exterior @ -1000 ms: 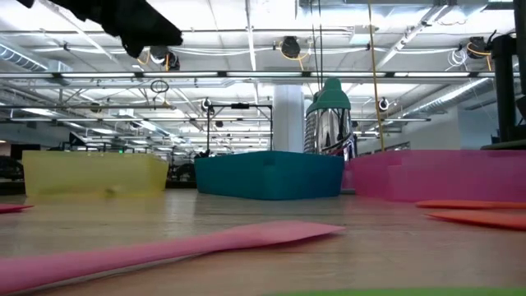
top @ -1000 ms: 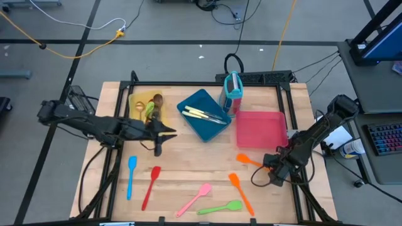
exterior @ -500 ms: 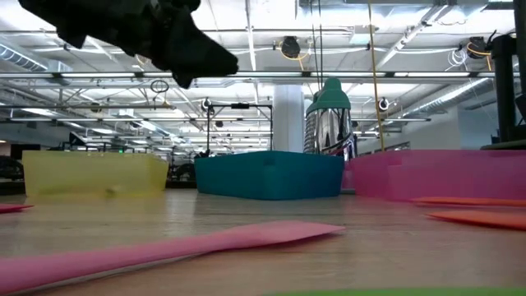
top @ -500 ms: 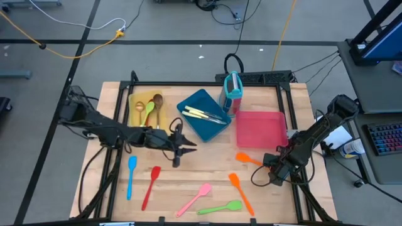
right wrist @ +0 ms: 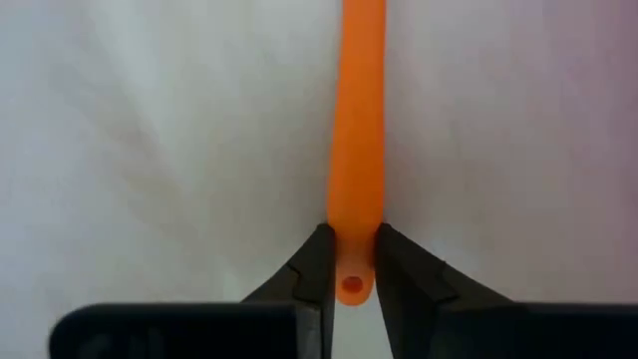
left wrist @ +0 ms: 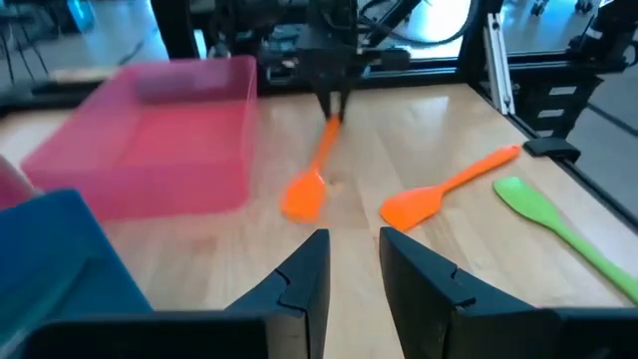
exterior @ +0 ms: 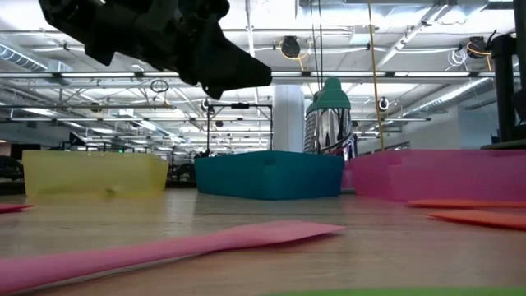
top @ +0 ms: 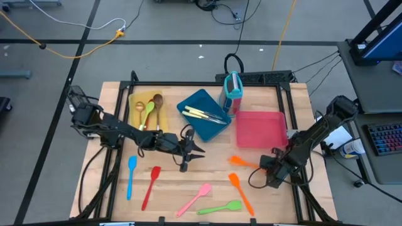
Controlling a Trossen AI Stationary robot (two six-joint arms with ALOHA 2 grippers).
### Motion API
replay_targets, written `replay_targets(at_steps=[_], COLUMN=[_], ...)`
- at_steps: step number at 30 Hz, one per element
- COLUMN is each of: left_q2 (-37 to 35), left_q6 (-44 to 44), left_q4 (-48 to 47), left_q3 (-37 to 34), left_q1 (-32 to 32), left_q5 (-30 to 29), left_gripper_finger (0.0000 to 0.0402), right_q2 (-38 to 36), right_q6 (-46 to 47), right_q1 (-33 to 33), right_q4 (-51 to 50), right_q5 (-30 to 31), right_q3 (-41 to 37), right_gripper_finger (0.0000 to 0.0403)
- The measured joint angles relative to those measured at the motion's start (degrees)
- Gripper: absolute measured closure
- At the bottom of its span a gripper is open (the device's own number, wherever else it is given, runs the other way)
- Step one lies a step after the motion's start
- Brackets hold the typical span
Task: Pick & Place Kitchen Items
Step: Put the top orange spatula into the pink bin
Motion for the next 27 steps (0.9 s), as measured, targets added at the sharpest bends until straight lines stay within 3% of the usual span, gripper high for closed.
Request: replay_targets(at_steps=[9,20,27], left_q2=[0.0,0.0,0.0], left_q6=[1.5,1.6,2.0], left_q4=[0.2,-0.4,-0.4], left_q3=[0.7,0.7,0.7], left_q1=[1.4,2.2,2.2], left_q5=[0.0,0.0,0.0], left_gripper_finger=[0.0309,0.0309,0.0309], right_q2=[-0.2,-1.4,-7.6], right_q6=[-6.5,-16.3,-20.9], right_q1=[-0.3,-4.5,-8.8], right_q4=[8.9,6.2,1.5], right_q5=[7.1,7.1,7.1], right_q3=[0.6,0.6,0.6], right_gripper_finger=[0.0358,0.0358,0.0358])
